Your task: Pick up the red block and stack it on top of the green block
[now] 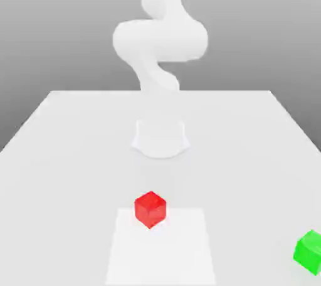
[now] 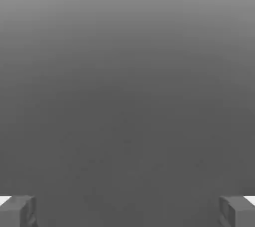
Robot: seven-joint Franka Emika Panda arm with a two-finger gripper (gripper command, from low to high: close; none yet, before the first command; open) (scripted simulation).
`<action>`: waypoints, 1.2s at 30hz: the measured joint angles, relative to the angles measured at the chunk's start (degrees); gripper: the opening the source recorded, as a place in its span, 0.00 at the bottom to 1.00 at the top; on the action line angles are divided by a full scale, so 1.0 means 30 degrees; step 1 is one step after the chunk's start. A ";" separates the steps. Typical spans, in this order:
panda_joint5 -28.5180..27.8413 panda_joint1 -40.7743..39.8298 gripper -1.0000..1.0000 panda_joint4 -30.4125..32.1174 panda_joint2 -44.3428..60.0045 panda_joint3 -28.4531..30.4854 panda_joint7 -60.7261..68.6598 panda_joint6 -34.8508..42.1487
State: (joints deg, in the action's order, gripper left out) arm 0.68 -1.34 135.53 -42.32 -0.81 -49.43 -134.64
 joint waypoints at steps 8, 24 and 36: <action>0.0677 -0.1560 0.50 0.4703 0.4543 -0.1180 -0.4773 -0.3606; -0.2026 -0.2285 0.00 1.0180 1.7253 -0.0667 -1.4253 -1.3622; -0.0494 -0.2474 0.00 1.0596 1.4423 -0.1315 -1.3176 -1.1234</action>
State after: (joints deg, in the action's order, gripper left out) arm -0.80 -8.76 167.32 0.95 -4.75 -88.95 -168.35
